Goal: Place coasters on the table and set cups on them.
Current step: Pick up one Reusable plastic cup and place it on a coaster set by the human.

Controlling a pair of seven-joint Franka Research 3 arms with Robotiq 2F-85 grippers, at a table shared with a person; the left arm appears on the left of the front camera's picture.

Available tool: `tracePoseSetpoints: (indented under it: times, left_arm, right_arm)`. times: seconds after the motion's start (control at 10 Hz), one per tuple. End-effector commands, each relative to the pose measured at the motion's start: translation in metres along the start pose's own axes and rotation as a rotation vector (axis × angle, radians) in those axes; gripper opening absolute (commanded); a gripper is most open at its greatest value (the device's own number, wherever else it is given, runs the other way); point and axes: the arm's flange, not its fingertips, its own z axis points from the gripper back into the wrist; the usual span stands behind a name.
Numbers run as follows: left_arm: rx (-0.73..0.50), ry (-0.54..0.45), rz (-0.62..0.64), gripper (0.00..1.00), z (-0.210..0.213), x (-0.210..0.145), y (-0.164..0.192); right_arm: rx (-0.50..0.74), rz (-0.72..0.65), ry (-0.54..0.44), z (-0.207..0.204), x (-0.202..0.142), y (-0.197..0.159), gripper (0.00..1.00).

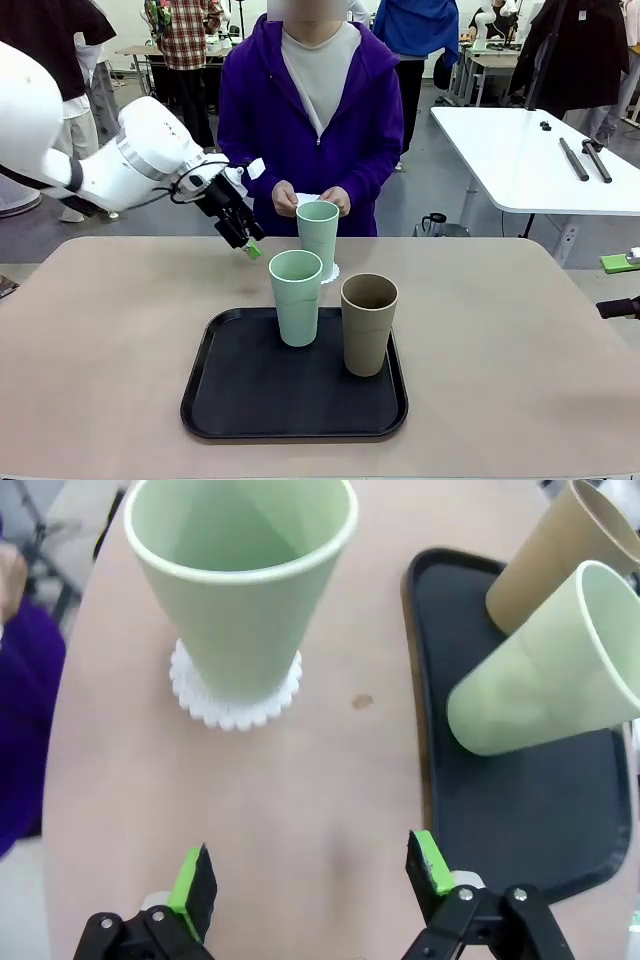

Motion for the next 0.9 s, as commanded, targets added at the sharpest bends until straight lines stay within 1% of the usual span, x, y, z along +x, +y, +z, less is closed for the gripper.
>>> tracePoseSetpoints:
  times: [0.0, 0.1, 0.2, 0.3, 0.4, 0.5, 0.6, 0.7, 0.8]
  left_arm:
    - [0.032, 0.19, 0.158, 1.0, 0.021, 0.012, -0.047]
    - [0.062, 0.246, 0.243, 1.0, 0.041, 0.018, -0.067]
    - [0.096, 0.266, 0.308, 1.0, 0.059, 0.026, -0.088]
    - [0.103, 0.265, 0.351, 1.0, 0.073, 0.04, -0.116]
    - [0.123, 0.267, 0.367, 1.0, 0.082, 0.053, -0.133]
    - [0.165, 0.28, 0.386, 1.0, 0.089, 0.065, -0.145]
    - [0.233, 0.28, 0.391, 1.0, 0.096, 0.076, -0.15]
    - [0.28, 0.276, 0.396, 1.0, 0.099, 0.083, -0.151]
    - [0.31, 0.294, 0.399, 1.0, 0.1, 0.085, -0.149]
  right_arm:
    - [0.023, 0.008, -0.013, 0.0, 0.003, 0.0, 1.0]
    - [0.023, 0.008, -0.013, 0.0, 0.003, 0.0, 1.0]
    - [0.023, 0.008, -0.013, 0.0, 0.003, 0.0, 1.0]
    - [0.023, 0.008, -0.013, 0.0, 0.003, 0.0, 1.0]
    - [0.023, 0.008, -0.013, 0.0, 0.003, 0.0, 1.0]
    - [0.023, 0.008, -0.013, 0.0, 0.003, 0.0, 1.0]
    - [0.023, 0.008, -0.013, 0.0, 0.003, 0.0, 1.0]
    - [0.023, 0.008, -0.013, 0.0, 0.003, 0.0, 1.0]
    - [0.023, 0.008, -0.013, 0.0, 0.003, 0.0, 1.0]
